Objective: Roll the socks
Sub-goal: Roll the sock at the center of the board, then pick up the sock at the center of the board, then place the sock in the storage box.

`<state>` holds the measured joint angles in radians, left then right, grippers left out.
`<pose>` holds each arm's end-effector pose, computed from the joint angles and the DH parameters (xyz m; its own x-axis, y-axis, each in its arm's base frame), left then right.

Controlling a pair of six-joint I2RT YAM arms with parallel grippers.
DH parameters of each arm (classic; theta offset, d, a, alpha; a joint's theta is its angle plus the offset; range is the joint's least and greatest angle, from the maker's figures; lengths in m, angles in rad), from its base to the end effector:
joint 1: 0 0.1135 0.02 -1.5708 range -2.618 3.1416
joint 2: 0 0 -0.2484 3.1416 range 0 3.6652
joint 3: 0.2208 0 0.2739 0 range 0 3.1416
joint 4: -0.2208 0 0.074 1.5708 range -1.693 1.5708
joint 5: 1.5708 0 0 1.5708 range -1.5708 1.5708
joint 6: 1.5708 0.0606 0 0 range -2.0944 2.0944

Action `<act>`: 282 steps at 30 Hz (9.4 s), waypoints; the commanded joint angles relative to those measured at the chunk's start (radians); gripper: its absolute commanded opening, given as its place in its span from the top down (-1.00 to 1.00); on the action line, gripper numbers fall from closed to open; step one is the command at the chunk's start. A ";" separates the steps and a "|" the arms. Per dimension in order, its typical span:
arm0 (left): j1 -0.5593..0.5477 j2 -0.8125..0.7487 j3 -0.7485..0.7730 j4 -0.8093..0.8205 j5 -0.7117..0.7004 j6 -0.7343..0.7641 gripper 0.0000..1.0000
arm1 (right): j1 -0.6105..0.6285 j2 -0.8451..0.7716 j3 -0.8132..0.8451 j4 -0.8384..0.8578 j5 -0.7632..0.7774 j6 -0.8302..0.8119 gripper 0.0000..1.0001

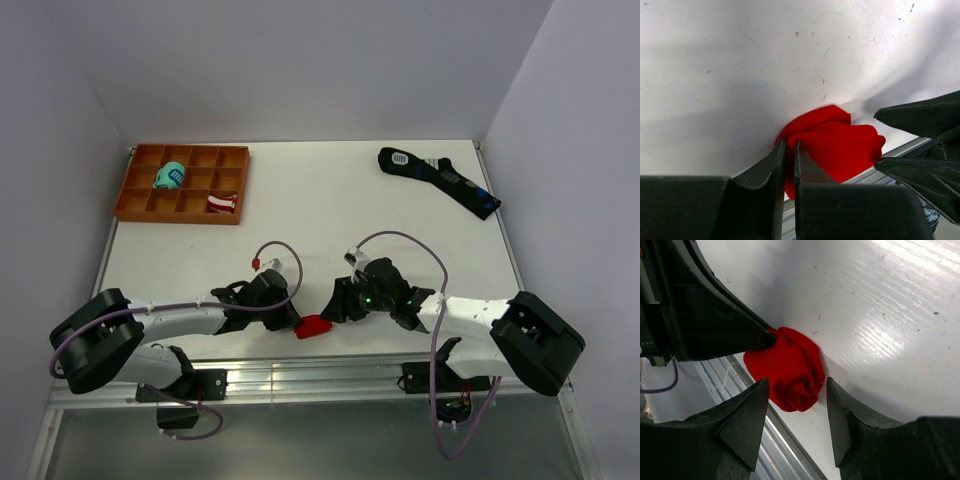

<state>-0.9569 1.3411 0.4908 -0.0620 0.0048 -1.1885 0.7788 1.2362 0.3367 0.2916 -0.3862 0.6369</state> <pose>0.1537 -0.2186 0.0877 -0.9299 -0.2910 -0.2248 -0.1171 0.8138 -0.5692 0.1679 0.1978 0.1018 -0.8447 -0.0596 -0.5320 -0.4583 0.5941 0.6611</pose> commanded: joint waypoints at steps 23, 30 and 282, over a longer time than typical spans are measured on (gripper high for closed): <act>0.007 0.102 -0.032 -0.128 0.032 0.055 0.99 | 0.074 -0.017 -0.034 0.034 0.043 -0.028 -0.09; 0.009 0.105 -0.037 -0.118 0.038 0.053 0.99 | 0.079 0.002 -0.041 0.037 0.056 -0.020 0.06; 1.052 0.523 0.887 -0.199 -0.105 -0.079 0.99 | -0.449 -0.096 0.579 -0.899 -0.091 -0.126 -0.25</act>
<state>0.0883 1.8576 1.3426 -0.3069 -0.1108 -1.2922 0.3405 1.1431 0.9218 -0.6216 -0.4656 0.5331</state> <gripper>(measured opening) 0.356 0.625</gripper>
